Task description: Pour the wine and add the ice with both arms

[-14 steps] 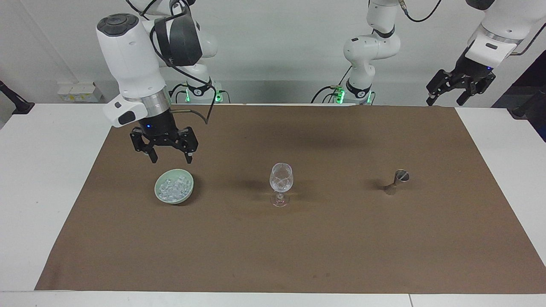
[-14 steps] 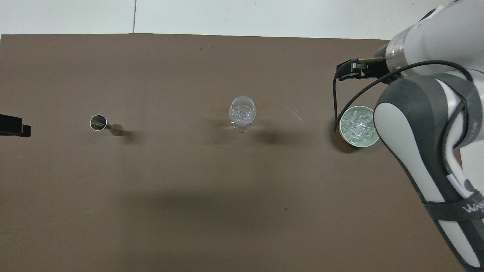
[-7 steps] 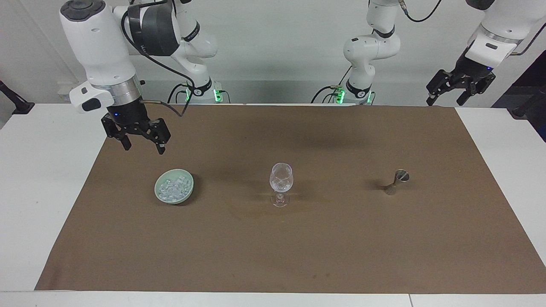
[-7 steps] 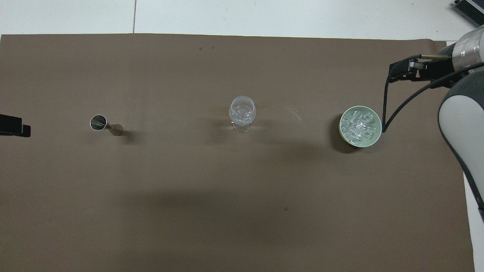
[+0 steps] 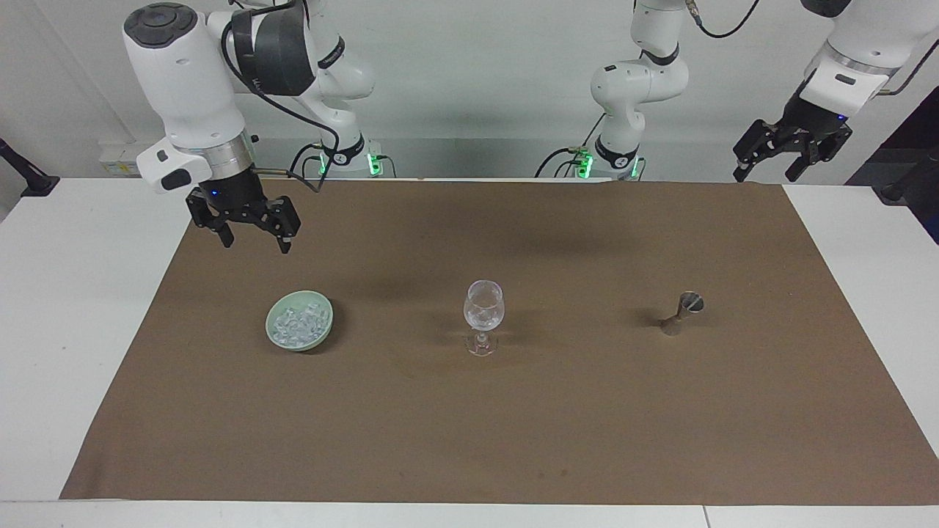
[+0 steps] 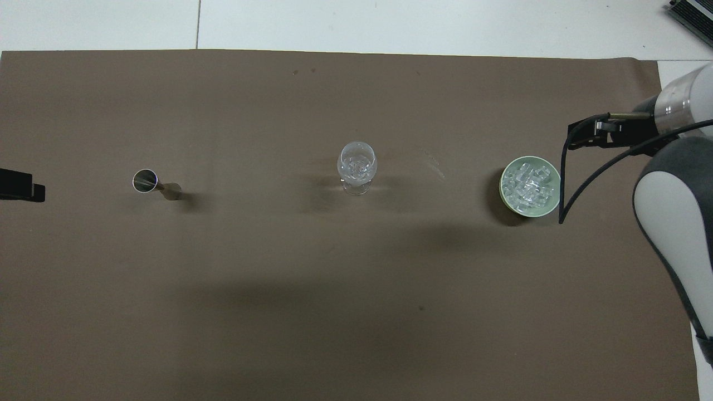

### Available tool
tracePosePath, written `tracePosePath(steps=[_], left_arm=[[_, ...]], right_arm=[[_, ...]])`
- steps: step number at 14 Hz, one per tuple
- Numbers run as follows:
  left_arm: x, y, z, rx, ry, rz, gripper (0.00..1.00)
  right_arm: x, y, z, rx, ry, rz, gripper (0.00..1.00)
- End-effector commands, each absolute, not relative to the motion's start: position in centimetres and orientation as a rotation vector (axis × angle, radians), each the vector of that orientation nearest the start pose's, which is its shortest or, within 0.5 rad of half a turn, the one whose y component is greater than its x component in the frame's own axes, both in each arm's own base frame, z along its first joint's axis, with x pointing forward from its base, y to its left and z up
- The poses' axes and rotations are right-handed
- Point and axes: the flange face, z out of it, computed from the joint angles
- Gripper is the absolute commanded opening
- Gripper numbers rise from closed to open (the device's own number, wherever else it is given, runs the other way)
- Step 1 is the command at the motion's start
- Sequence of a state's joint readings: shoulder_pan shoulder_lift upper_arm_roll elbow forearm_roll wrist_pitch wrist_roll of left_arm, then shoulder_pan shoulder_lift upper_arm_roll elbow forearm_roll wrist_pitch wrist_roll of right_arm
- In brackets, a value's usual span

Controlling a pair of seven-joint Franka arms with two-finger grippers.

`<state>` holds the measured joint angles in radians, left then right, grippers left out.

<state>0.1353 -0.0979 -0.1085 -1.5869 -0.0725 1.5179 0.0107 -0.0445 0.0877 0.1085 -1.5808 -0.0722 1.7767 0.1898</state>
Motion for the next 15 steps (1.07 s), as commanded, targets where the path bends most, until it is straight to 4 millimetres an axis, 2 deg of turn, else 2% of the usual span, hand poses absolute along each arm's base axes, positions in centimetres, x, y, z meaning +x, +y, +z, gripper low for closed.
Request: tracePosePath(steps=[1,5,8,11,14,15], left_arm=[[51.4,0.3,66.8,-3.192,-0.012,-0.037,1.00],[51.3,0.3,66.9,-3.192,-0.012,-0.040,1.00],[51.3,0.3,66.9,-3.192,-0.012,-0.040,1.00],[51.3,0.3,66.9,-3.192,-0.012,-0.040,1.00],[51.3,0.3,66.9,-3.192,-0.012,-0.040,1.00],[51.3,0.3,66.9,-3.192,-0.012,-0.040,1.00]], right_arm=[[58.1,2.4,58.5,-3.178,0.151,-0.239,1.00],[57.8,2.7,58.3,-3.178,0.144,-0.212,1.00],[56.7,3.0,59.7,-3.184,0.114,-0.195,1.00],[56.6,1.7,60.0,-3.144,0.088,-0.180,1.00],[56.7,1.6,60.3,-3.144,0.078,-0.187,1.00],[56.7,1.5,61.0,-3.144,0.079,-0.197,1.00]])
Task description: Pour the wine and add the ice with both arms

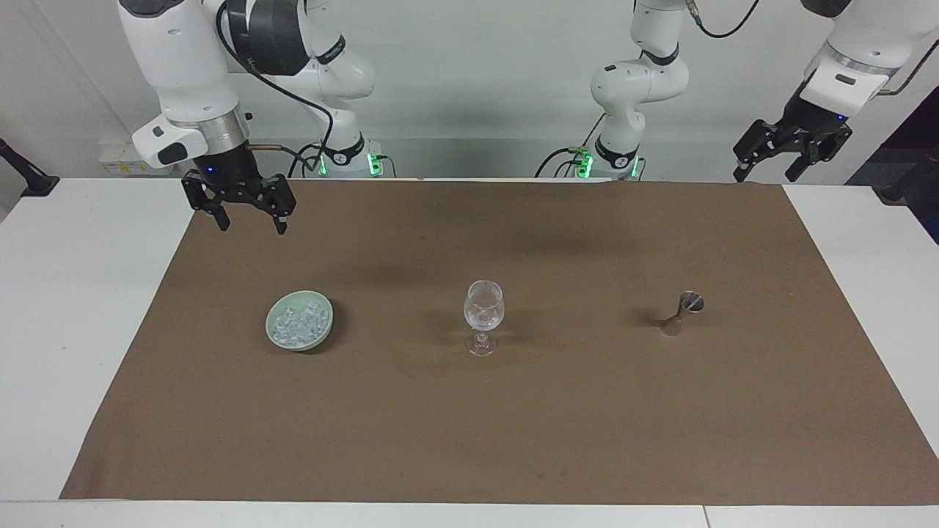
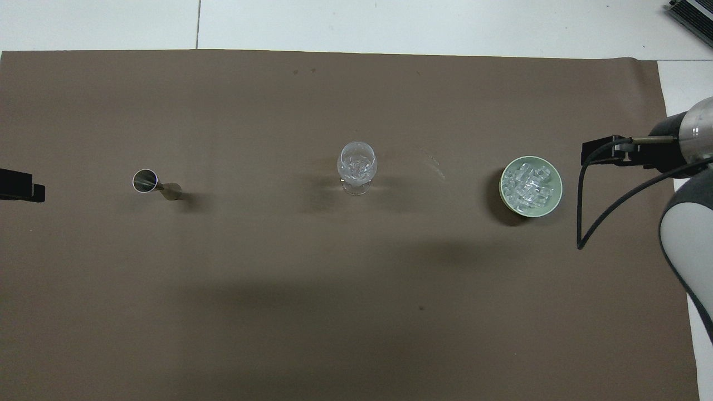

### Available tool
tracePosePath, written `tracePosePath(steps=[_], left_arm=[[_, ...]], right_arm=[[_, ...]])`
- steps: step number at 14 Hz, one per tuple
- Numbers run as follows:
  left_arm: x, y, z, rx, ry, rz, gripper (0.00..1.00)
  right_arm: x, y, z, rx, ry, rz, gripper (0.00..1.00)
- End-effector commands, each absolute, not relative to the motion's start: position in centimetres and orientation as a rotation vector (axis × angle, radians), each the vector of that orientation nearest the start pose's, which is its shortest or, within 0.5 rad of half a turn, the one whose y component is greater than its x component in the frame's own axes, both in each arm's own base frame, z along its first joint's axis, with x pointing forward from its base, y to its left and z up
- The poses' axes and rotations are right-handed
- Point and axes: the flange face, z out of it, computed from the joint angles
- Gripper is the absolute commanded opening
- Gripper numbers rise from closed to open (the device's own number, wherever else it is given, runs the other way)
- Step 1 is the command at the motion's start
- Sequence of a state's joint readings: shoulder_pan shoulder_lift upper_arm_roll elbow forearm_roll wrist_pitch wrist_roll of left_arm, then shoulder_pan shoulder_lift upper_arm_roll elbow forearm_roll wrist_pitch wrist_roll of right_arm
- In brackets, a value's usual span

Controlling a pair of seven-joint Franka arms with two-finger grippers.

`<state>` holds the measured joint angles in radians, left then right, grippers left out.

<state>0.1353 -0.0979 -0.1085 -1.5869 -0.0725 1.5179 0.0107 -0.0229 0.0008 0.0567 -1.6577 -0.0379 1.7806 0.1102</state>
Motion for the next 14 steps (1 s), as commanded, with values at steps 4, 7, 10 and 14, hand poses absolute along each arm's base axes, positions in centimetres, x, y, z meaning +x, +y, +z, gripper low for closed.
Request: tracePosePath(steps=[4,7,10,14], left_arm=[[51.3,0.3,67.0,-3.192,-0.012,-0.042,1.00],[51.3,0.3,66.9,-3.192,-0.012,-0.040,1.00],[51.3,0.3,67.0,-3.192,-0.012,-0.042,1.00],[51.3,0.3,66.9,-3.192,-0.012,-0.040,1.00]], right_arm=[[56.4,1.5,61.0,-3.147,0.082,-0.158,1.00],[56.2,1.7,60.9,-3.148,0.077,-0.127,1.00],[56.1,1.7,61.9,-3.149,0.076,-0.120,1.00],[56.0,1.9,61.8,-3.150,0.071,-0.105,1.00]])
